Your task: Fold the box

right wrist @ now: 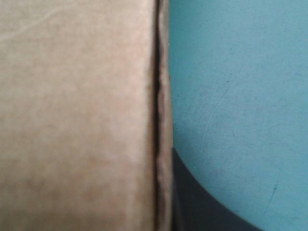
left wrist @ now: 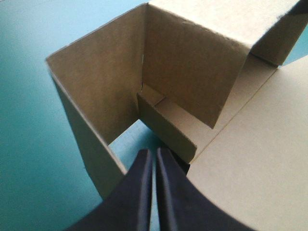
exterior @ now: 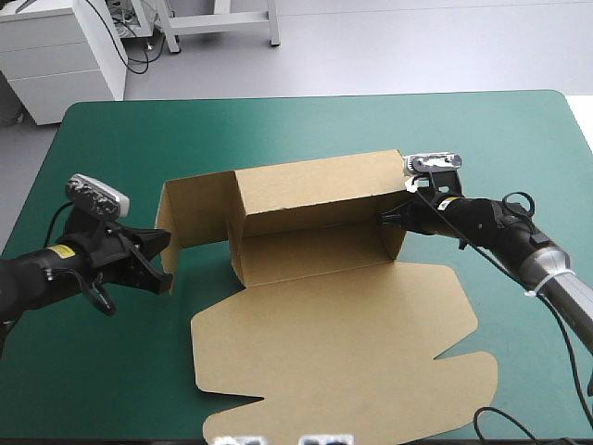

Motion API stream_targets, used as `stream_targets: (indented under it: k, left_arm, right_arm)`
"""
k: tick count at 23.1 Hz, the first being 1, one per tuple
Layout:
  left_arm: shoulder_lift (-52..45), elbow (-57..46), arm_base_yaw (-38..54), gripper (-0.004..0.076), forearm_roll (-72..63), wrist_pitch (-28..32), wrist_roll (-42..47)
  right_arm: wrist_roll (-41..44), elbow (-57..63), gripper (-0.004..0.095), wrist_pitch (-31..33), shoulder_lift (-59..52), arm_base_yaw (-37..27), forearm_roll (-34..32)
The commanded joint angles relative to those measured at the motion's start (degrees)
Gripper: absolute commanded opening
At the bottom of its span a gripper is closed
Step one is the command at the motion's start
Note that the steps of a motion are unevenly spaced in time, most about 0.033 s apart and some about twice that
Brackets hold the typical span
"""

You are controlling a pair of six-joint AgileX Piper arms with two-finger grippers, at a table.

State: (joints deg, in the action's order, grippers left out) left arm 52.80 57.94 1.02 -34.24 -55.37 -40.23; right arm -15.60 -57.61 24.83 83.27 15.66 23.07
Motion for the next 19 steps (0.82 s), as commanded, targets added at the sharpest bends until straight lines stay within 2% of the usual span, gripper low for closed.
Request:
stream_targets:
  k: [1,5,10,14,19]
  left_arm:
    - [-1.52,1.64,8.70,0.0014,-8.87,-3.60,-3.78]
    - [-1.52,1.64,13.48,0.0014,-11.13,-3.74,-5.49]
    - [-1.12,1.64,13.49,0.0014,-7.39,-2.17,-4.13]
    - [1.70,1.64,13.59,0.0015,-4.78,0.64,-2.31]
    - [5.96,1.64,16.74,0.0015,-8.69,0.89,-2.30]
  right_arm:
    - [0.75,-0.51,-0.0018,4.50,-0.61,-0.02,-0.42]
    - [1.16,-0.51,-0.0018,6.32,-0.61,-0.02,-2.00]
    - [2.64,-0.51,-0.0018,6.81,-0.61,-0.02,-4.33]
    - [2.64,-0.51,-0.0019,6.96,-0.61,-0.02,-4.77]
    - [2.64,-0.51,-0.0019,6.96,-0.61,-0.02,-4.77]
